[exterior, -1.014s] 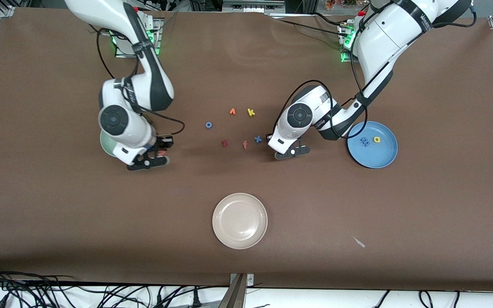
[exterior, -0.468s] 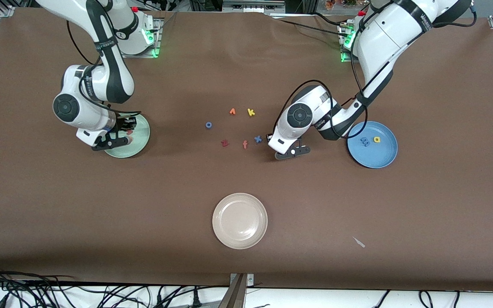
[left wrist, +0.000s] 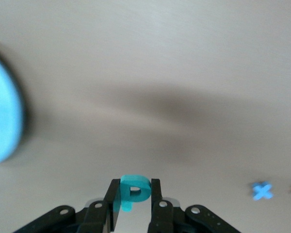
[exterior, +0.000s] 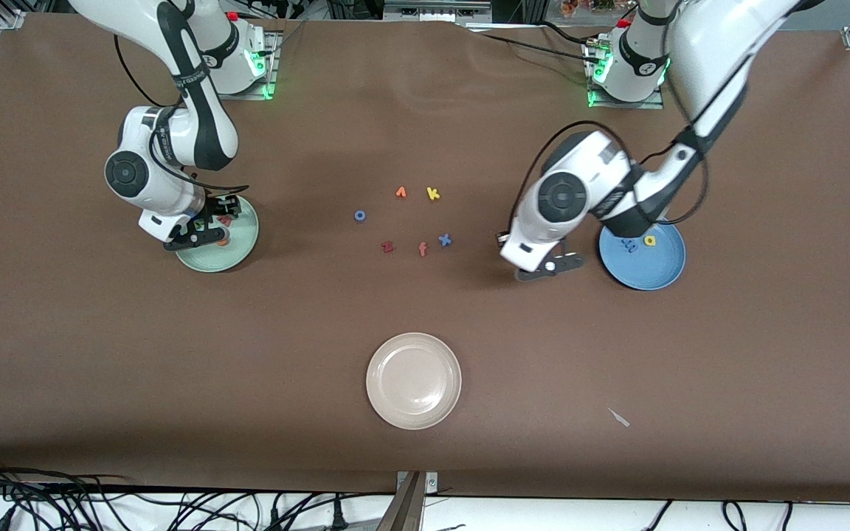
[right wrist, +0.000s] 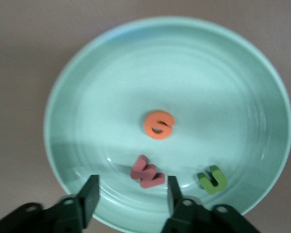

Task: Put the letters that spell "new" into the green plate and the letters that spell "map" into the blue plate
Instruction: 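Drop the teal P on the blue plate while the right gripper retracts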

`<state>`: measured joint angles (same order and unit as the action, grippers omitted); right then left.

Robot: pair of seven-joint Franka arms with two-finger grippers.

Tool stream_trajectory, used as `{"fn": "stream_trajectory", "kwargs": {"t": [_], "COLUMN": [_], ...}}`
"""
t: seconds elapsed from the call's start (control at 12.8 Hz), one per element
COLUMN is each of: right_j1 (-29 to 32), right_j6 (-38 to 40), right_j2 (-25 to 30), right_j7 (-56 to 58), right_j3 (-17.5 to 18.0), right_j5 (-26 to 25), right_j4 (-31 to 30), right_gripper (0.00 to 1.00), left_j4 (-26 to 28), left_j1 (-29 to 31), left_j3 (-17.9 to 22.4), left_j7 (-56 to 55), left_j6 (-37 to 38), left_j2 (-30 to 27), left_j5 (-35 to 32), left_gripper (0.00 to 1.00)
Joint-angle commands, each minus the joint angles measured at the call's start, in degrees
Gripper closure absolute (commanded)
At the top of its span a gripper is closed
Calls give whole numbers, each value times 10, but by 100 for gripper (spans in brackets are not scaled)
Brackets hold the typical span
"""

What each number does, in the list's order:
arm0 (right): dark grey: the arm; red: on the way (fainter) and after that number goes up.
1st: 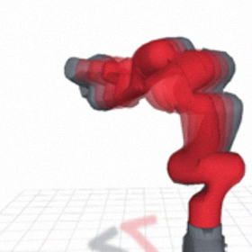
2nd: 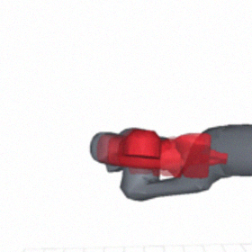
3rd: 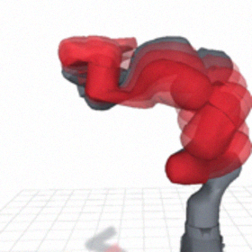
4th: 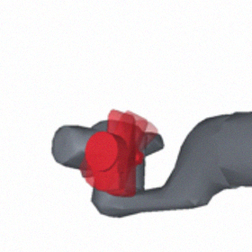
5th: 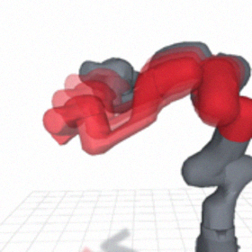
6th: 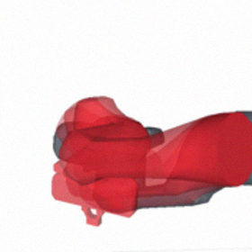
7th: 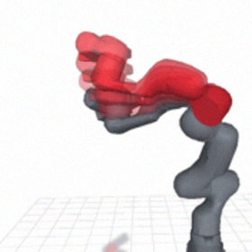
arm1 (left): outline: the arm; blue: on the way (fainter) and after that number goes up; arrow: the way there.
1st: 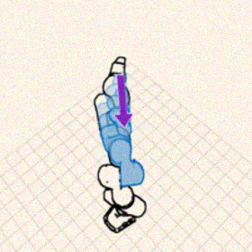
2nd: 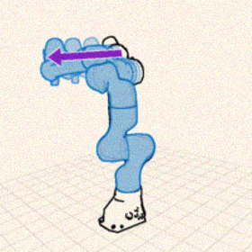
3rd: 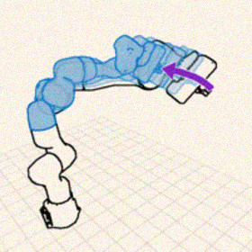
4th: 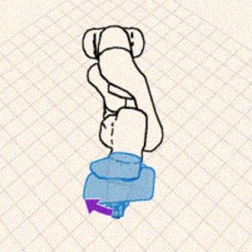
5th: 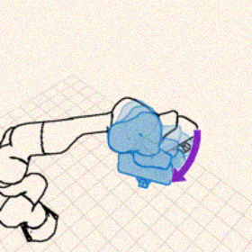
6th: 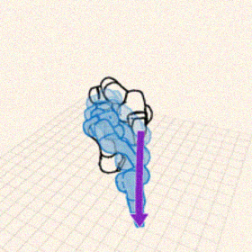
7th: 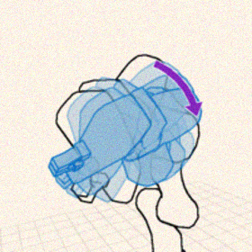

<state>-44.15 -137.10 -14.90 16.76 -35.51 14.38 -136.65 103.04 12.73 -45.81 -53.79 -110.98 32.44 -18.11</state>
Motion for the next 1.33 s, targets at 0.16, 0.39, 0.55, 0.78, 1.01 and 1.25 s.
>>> {"fn": "stream_trajectory", "kwargs": {"t": [0.16,0.39,0.55,0.78,1.01,1.25], "right_j1": [-2,3,4,5,4,14], "right_j6": [61,212,314,449,540,560], "right_j2": [47,34,28,32,35,24], "right_j7": [-1,-1,-6,3,3,13], "right_j3": [-8,-14,-21,-46,-75,-115], "right_j5": [-7,-28,-62,-87,-96,-101], "right_j4": [66,209,301,413,489,547], "right_gripper": [0,0,0,0,0,0], "left_j4": [14,16,22,25,33,11], "left_j1": [219,231,230,224,222,226], "left_j3": [-101,-57,-34,-23,-8,-13], "left_j7": [190,238,237,229,230,229], "left_j6": [126,109,62,28,29,43], "left_j2": [-5,40,76,99,101,77], "left_j5": [-2,-64,-76,-76,-76,-69], "left_gripper": [87,87,87,86,66,0]}}
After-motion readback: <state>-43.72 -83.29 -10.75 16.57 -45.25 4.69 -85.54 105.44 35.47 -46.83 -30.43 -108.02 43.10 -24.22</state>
